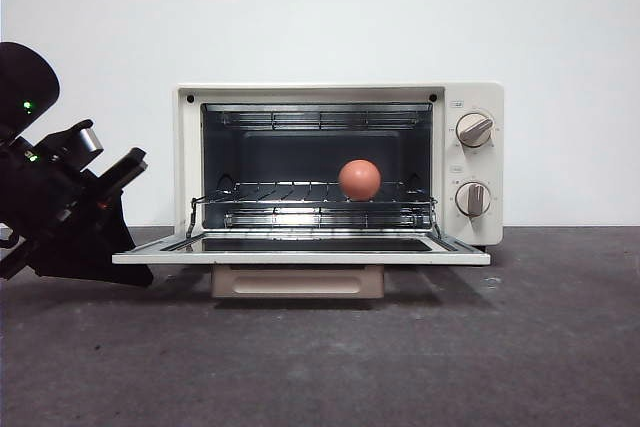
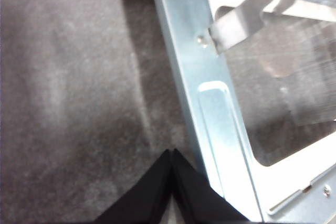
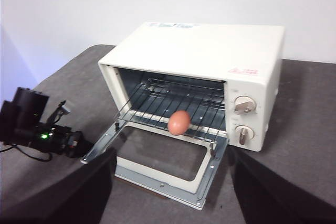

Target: Eggoven

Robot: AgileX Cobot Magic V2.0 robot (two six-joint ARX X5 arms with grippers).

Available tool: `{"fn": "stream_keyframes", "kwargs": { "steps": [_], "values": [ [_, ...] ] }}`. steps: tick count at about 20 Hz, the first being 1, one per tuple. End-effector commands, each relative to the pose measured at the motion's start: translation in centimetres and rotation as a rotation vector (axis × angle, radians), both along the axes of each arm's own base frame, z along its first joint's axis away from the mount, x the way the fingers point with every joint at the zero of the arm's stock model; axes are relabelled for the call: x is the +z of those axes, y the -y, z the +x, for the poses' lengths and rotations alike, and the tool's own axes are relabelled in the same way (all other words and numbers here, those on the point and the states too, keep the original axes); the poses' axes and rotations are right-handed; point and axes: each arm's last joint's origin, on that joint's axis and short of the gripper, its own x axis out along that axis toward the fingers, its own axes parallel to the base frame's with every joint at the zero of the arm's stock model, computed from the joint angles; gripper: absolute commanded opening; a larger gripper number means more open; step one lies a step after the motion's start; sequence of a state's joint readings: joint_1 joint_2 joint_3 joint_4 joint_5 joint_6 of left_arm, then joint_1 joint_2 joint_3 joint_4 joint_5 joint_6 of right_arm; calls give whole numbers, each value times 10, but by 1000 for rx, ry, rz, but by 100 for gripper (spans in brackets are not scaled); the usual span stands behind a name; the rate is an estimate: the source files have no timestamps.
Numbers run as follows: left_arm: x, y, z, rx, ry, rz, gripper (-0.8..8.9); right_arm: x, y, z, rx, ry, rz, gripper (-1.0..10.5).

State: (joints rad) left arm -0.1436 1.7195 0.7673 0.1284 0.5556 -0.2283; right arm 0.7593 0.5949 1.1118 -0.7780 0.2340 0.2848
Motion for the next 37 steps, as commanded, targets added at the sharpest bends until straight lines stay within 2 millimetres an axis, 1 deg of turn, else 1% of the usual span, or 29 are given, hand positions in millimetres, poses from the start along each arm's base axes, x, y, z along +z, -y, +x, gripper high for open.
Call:
{"fn": "stream_keyframes", "kwargs": {
  "steps": [1,4,6,10,13,17,19,22,26,30,33,37],
  "values": [
    [0,3,3,-53,10,-61,6,4,0,-1,5,15,7,342],
    [2,1,4,-60,7,-102,6,4,0,-1,5,15,7,342],
    [7,-3,8,-53,27,-174,6,4,0,-1,5,15,7,342],
    [21,-11,19,1,102,-301,6,4,0,-1,4,13,6,342],
    [34,-15,26,29,206,-364,6,3,0,-1,4,8,2,342],
    [52,-20,35,66,330,-407,7,1,1,-1,2,-15,-9,342],
    [58,-21,38,69,351,-409,7,-1,1,-2,-2,-37,-11,342],
    [62,-21,37,68,340,-422,7,-3,1,-2,-3,-55,-26,341],
    [72,-15,30,29,320,-412,7,-3,1,-2,-1,-57,-29,341],
    [91,-8,14,-14,324,-366,7,-5,0,-1,2,-76,-46,341],
    [109,0,-4,-22,346,-284,7,-8,-1,0,3,-99,-72,333],
    [134,9,-36,-25,377,-157,7,-10,-5,4,10,-118,-103,332]
  ]
}}
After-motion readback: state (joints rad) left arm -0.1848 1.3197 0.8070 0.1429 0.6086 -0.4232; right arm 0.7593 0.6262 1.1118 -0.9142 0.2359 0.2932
